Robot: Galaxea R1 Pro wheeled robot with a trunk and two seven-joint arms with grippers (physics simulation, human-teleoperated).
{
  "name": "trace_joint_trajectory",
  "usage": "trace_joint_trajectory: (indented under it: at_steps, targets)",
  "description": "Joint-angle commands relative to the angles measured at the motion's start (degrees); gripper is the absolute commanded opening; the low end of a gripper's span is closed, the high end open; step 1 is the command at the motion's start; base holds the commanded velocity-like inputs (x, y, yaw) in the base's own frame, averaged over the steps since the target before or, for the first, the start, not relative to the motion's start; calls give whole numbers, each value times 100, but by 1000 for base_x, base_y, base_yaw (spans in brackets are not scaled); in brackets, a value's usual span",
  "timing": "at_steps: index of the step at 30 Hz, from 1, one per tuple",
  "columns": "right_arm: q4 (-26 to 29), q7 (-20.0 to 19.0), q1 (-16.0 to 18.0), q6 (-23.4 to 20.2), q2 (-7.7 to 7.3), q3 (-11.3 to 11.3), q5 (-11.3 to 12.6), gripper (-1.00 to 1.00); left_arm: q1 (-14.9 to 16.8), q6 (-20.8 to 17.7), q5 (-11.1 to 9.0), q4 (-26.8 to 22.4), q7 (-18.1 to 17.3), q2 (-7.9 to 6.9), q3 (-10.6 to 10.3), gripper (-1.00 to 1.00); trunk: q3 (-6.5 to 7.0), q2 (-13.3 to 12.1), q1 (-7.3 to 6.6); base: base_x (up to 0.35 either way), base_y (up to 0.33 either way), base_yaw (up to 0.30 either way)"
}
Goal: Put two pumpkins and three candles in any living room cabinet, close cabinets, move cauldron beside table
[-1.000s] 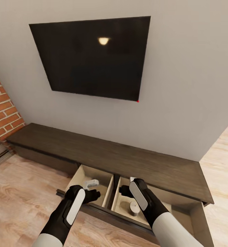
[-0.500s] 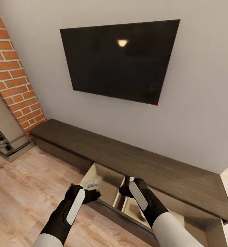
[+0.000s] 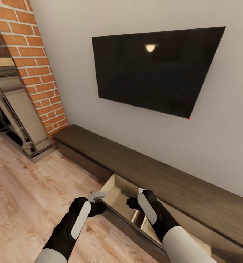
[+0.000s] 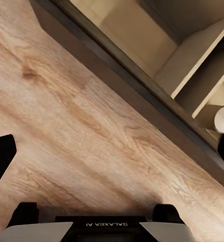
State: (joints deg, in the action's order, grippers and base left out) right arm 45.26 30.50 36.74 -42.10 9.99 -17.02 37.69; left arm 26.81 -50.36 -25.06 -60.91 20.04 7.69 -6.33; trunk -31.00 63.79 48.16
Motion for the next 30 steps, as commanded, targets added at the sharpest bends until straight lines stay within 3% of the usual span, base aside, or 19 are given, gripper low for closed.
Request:
trace_joint_trajectory:
  at_steps: [1,10,21,23,30]
  targets:
    - [0,0,0,0,0,4,1,100,0,0,2,0,0,-1,0,100,21,-42,-23,0,0,290]
    - [0,0,0,2,0,23,1,100,0,7,7,0,-2,-4,0,100,208,-403,-220,0,0,290]
    - [0,0,0,9,0,30,1,100,0,10,2,0,-1,-13,14,100,238,-403,-220,0,0,290]
    - [0,0,0,9,0,30,1,100,0,9,2,0,0,-13,90,100,243,-403,-220,0,0,290]
    - [0,0,0,9,0,9,-5,100,0,-6,12,0,-8,-48,648,100,262,-403,-220,0,0,290]
